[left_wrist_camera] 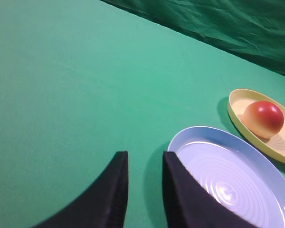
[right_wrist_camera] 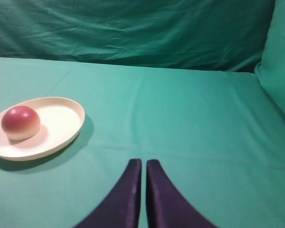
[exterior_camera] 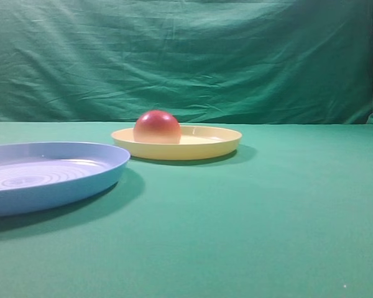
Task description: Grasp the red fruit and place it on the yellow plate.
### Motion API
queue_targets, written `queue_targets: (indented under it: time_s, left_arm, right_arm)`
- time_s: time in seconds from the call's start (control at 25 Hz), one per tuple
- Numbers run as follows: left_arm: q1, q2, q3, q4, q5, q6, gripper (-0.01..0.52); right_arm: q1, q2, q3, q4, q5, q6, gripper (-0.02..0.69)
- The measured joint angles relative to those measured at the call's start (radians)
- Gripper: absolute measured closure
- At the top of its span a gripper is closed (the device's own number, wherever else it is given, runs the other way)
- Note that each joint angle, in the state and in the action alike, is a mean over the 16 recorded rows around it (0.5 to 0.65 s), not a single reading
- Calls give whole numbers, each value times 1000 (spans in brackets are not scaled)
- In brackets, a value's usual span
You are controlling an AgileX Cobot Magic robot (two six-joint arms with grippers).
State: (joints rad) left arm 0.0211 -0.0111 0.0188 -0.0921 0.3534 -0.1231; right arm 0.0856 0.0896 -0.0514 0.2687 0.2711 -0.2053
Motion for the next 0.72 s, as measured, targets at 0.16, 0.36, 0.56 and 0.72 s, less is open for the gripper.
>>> queue_targets:
  time_s: [0.16, 0.36, 0.56, 0.72]
  left_arm:
    - [0, 0, 0, 0, 0, 0, 357]
    - [0, 0, 0, 0, 0, 0, 357]
    - [0, 0, 0, 0, 0, 0, 357]
    - [0, 0, 0, 0, 0, 0, 357]
  right_arm:
    - [-10, -57, 48, 3, -1, 0, 665]
    - [-15, -94, 76, -1, 17, 0, 665]
    - [-15, -101, 79, -12, 52, 0, 665]
    - [-16, -102, 79, -30, 79, 5, 665]
